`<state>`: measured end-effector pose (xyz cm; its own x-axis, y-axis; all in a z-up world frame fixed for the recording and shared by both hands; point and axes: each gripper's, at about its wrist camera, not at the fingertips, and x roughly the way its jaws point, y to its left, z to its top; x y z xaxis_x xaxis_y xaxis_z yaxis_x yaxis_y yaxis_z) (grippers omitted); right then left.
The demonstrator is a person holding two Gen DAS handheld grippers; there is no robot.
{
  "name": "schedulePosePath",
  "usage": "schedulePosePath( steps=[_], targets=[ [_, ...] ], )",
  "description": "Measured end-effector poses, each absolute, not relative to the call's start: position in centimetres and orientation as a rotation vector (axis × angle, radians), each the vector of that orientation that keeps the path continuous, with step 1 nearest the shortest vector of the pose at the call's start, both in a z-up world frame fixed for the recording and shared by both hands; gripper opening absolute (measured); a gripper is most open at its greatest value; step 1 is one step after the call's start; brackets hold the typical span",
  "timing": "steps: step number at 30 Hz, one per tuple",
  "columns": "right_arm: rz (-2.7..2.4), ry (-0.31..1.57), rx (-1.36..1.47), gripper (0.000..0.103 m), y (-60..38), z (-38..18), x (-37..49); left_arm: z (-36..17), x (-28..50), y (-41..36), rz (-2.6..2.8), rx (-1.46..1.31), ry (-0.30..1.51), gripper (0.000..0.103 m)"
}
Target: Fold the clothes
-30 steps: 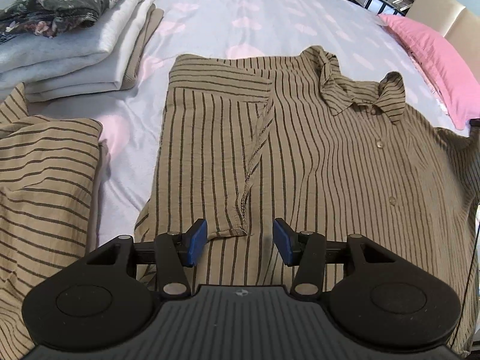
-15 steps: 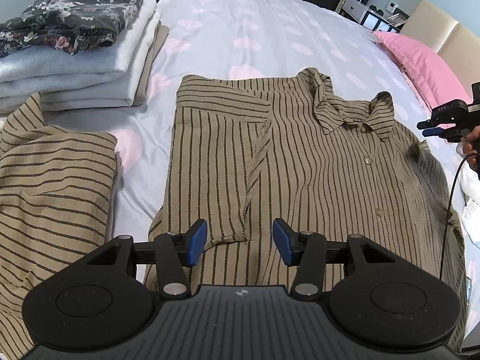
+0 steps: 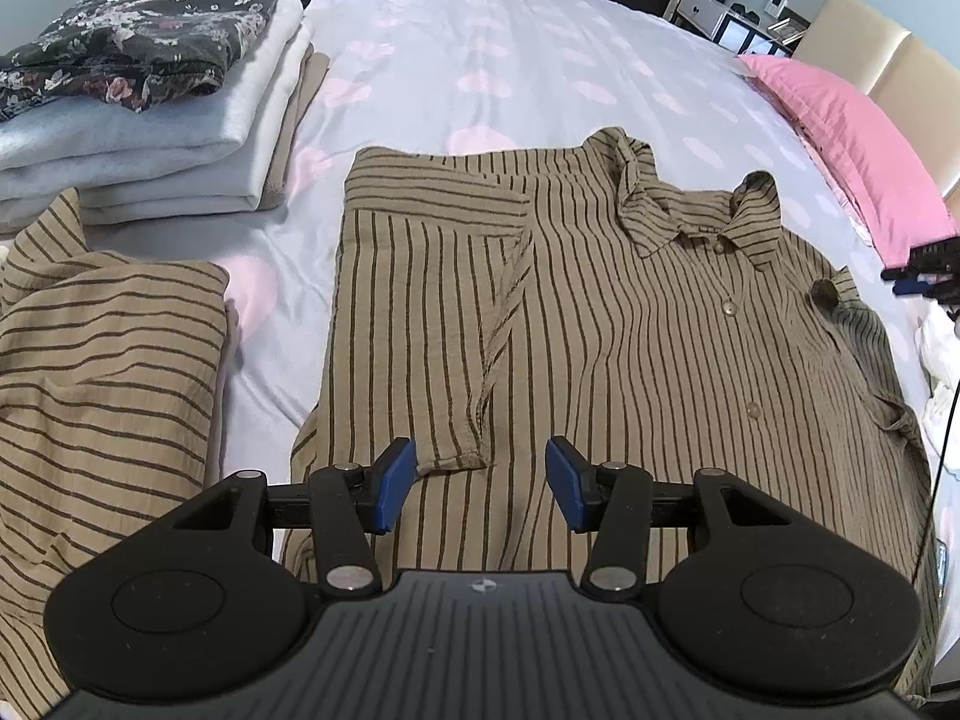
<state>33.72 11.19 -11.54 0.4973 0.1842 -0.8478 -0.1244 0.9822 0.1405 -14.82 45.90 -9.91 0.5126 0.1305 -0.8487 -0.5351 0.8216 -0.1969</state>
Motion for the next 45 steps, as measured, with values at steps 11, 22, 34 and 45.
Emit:
schedulePosePath(
  steps=[11,22,34,45],
  targets=[
    [0.056,1.063,-0.011,0.031,13.5,-15.9,40.7,-11.3,-14.1,46.2,0.418,-0.488,1.014,0.046],
    [0.006,0.969,0.075,0.003,12.3,-17.4,44.6,-13.0,-12.6,45.4,0.387,-0.485,1.08,0.046],
    [0.118,0.926,0.029,0.025,11.2,-15.8,42.1,-13.0,-12.2,45.3,0.383,-0.488,1.082,0.046],
    [0.349,0.958,-0.14,0.024,12.4,-16.1,32.3,-11.6,-13.2,44.9,0.393,-0.468,1.033,0.046]
  ],
)
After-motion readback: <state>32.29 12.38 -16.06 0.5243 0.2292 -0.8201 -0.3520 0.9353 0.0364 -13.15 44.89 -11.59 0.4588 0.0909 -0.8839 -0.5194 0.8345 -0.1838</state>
